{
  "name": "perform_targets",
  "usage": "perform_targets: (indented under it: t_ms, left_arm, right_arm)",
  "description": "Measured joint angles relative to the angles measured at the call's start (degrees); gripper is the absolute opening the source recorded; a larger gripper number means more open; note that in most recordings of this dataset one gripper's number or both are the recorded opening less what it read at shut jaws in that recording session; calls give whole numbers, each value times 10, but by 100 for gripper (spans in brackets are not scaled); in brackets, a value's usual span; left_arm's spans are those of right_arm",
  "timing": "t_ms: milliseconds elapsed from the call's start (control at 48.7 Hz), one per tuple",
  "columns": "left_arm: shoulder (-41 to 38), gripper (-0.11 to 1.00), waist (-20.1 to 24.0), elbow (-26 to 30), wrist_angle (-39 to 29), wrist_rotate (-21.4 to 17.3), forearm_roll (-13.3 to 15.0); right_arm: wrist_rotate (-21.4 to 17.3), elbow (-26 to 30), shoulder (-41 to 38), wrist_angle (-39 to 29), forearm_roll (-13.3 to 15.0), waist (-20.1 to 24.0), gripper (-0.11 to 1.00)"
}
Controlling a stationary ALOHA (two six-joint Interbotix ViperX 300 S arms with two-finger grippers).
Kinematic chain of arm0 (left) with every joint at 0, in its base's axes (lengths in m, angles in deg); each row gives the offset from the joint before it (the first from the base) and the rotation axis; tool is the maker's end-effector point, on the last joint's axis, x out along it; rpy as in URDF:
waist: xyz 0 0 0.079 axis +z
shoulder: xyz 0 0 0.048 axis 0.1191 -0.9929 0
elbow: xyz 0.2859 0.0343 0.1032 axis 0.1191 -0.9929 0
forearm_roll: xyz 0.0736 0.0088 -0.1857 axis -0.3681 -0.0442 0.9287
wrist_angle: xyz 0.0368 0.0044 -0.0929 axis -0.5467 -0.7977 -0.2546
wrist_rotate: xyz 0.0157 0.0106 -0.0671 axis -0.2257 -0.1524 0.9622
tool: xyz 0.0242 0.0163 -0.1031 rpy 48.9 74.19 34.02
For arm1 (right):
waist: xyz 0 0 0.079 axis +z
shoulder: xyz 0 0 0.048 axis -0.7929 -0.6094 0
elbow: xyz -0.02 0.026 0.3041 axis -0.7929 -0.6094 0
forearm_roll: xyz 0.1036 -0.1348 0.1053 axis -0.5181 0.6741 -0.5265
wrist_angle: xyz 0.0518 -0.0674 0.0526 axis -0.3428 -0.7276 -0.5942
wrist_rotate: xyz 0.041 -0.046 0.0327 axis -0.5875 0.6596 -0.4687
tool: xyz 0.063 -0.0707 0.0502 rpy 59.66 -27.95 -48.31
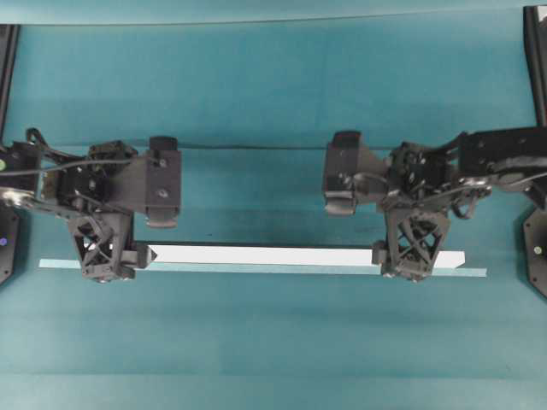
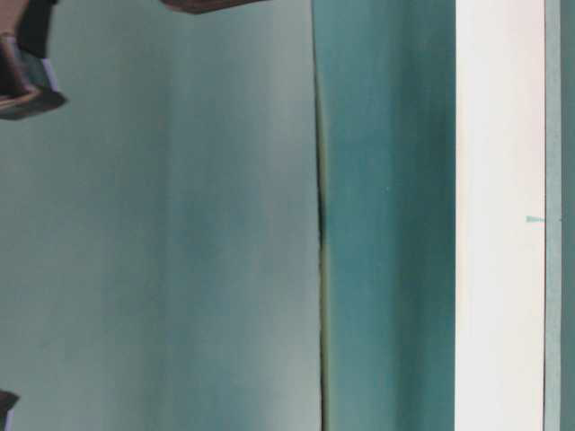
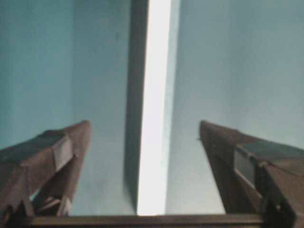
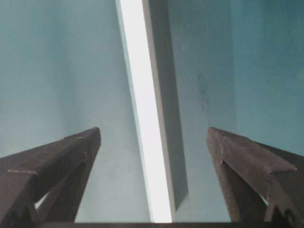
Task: Lift a wooden board with both hands.
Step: 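Move both grippers down over the two ends of the white board, then close both grippers on the white board near each end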
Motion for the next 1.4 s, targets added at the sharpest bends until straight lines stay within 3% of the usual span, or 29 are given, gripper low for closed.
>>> perform_targets:
  t_ms: [698,1395]
  left_arm:
    - [-108,99,3,-66,144,1,1]
    - [-143,99,4,-98,205,2,0]
  right_arm:
    - [2,-69,-64,126,0,6,94]
    - [4,-81,-124,188,0,15,94]
